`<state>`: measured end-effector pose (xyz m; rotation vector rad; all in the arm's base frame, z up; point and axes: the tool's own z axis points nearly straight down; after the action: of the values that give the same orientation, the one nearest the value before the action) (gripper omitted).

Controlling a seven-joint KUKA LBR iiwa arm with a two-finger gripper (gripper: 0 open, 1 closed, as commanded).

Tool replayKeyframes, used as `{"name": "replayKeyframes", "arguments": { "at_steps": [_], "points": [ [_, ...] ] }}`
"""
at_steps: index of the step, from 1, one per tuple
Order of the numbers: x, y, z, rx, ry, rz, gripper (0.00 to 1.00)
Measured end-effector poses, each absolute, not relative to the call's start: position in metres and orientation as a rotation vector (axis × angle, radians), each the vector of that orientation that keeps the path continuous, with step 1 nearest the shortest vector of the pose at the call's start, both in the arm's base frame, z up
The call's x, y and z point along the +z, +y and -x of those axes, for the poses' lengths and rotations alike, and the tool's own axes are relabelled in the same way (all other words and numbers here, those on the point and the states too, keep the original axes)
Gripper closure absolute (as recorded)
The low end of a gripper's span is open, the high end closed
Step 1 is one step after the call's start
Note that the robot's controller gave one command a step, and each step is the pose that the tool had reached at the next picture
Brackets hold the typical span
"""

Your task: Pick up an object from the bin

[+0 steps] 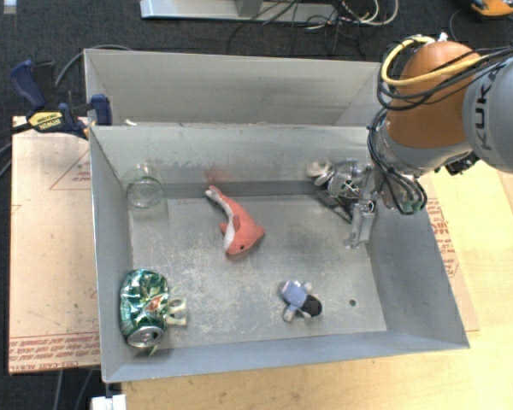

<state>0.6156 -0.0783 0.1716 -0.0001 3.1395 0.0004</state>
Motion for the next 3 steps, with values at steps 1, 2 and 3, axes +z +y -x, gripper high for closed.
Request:
{"name": "replayKeyframes", "arguments": {
  "at_steps": [1, 2, 3],
  "points": [
    [0.067, -0.143, -0.611, 0.013, 3.165, -0.021, 0.0],
    [0.153, -0.155, -0.626, 0.0, 3.115, -0.302, 0.0],
    [0.101, -0.085, -0.652, 0.006, 3.055, -0.817, 0.0]
  ]
}}
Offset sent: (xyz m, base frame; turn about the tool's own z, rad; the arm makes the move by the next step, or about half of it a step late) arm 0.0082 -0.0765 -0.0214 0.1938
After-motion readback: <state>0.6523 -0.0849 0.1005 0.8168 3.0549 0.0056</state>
